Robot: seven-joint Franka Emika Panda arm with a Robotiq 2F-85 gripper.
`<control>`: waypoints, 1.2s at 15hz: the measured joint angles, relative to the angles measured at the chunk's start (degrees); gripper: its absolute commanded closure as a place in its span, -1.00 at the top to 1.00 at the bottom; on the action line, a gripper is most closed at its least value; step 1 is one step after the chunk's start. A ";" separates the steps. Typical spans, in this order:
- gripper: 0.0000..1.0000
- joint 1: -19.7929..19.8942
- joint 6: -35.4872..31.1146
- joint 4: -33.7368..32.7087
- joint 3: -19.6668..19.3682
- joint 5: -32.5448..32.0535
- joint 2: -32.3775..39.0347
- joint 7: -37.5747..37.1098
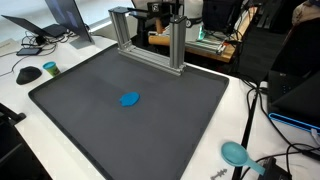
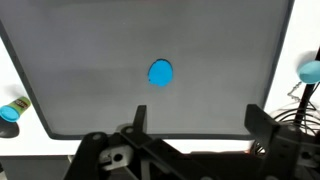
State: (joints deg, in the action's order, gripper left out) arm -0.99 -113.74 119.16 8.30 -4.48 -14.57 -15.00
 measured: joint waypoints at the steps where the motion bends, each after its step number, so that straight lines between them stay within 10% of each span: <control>1: 1.00 0.01 0.25 -1.89 -0.01 -0.27 2.13 -0.44; 18: 1.00 -0.21 6.24 -18.77 -1.47 -2.98 20.42 -0.51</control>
State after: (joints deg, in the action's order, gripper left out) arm -1.20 -107.50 100.39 6.83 -7.46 5.85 -15.51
